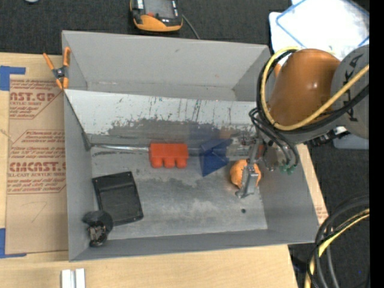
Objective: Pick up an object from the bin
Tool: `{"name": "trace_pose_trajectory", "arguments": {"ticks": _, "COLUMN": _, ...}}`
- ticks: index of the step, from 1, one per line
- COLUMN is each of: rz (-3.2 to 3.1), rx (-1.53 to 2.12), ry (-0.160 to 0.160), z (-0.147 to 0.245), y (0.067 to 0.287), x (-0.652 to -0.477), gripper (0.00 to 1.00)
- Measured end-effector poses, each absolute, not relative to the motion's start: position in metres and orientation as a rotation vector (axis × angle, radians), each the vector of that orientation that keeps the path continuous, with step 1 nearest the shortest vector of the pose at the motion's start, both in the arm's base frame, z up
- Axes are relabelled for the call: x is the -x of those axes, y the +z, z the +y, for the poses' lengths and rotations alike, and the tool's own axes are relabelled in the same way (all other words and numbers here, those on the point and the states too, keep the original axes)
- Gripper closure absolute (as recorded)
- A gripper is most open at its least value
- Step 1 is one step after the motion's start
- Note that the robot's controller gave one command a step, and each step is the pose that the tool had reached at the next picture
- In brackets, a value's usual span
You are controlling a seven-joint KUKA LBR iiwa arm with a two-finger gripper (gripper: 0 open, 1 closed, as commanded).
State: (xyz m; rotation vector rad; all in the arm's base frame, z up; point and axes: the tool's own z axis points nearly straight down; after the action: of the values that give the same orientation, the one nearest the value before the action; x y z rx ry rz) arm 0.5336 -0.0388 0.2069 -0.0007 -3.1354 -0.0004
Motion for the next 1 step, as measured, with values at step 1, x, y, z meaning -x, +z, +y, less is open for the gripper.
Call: {"name": "trace_pose_trajectory", "arguments": {"ticks": 1, "rz": -3.144, "rx": 0.000, "ry": 0.001, "z": -0.0390, "y": 0.2111, "x": -0.5353, "gripper": 0.00}}
